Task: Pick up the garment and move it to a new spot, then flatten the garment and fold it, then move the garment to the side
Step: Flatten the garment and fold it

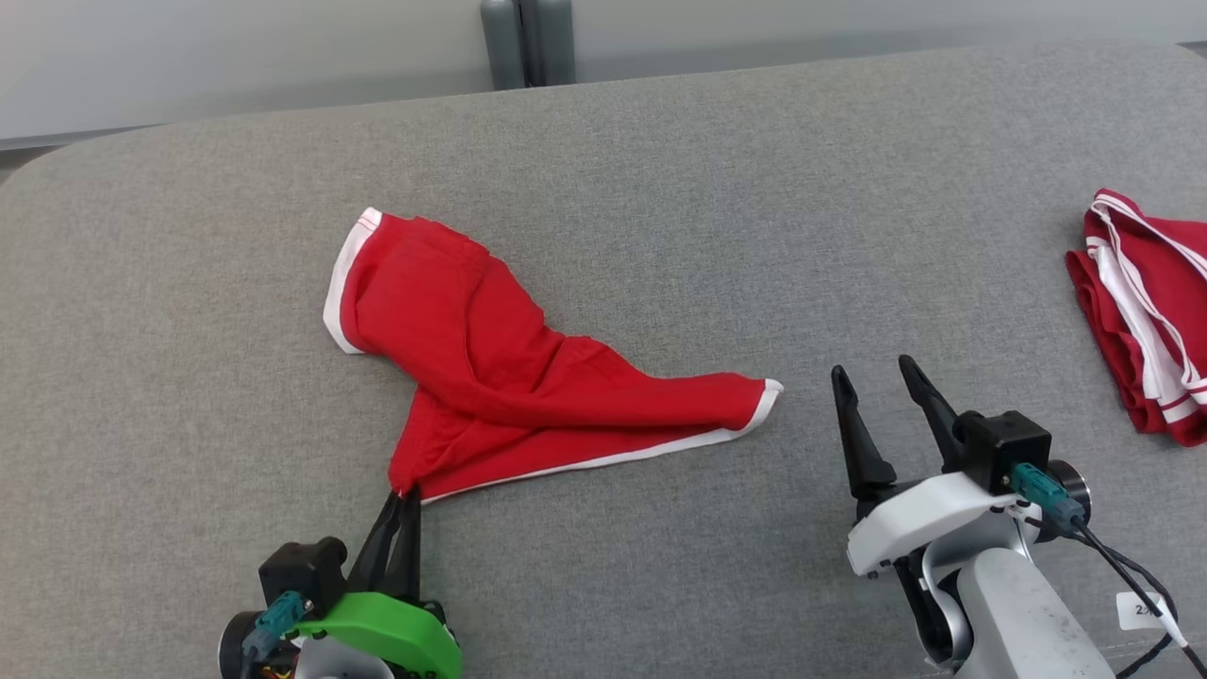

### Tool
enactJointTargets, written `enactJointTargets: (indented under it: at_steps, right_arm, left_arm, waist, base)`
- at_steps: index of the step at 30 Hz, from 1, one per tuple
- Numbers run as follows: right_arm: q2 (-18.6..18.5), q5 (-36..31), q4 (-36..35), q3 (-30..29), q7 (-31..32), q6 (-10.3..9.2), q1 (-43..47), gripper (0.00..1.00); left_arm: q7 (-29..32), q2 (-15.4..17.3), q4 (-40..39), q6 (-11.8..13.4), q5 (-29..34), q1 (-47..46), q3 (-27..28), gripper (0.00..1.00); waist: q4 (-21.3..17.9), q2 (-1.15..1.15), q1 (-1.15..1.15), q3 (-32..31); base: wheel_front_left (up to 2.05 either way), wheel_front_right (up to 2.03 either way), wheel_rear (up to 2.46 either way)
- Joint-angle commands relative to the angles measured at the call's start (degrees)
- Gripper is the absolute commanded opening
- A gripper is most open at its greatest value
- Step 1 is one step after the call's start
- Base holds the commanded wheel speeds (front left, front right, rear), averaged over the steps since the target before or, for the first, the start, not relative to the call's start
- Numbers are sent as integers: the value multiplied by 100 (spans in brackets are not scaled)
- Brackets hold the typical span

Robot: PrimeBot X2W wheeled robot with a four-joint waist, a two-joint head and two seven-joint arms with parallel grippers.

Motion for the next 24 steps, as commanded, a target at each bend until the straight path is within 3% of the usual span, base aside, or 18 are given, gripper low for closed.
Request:
enactJointTargets:
  at_steps: [1,6,17,19,20,24]
  right_arm:
    - [-7,43,36,70,-13,-5,-85,100]
    - [-10,465,253,523,-13,-5,-100,100]
    - [-10,1476,923,1260,-13,-5,-374,100]
    - [-12,1594,1008,1350,-13,-5,-413,76]
    - [-10,1652,1063,1425,-13,-5,-436,71]
    - [-30,1775,1197,1689,-13,-5,-486,74]
  left_arm:
    - [0,28,-18,58,107,-55,51,0]
    - [0,29,-52,229,223,-112,184,0]
    - [0,27,-63,233,354,-246,181,0]
    - [0,26,-72,239,347,-262,165,0]
    - [0,27,-74,242,343,-265,159,0]
    - [0,27,-79,243,354,-279,144,0]
  waist:
    - [10,0,0,14]
    - [45,0,0,68]
    - [124,0,0,193]
    - [138,0,0,208]
    - [147,0,0,215]
    - [175,0,0,244]
  base:
    - [0,0,0]
    - [0,0,0]
    - [0,0,0]
    - [0,0,0]
    - [0,0,0]
    - [0,0,0]
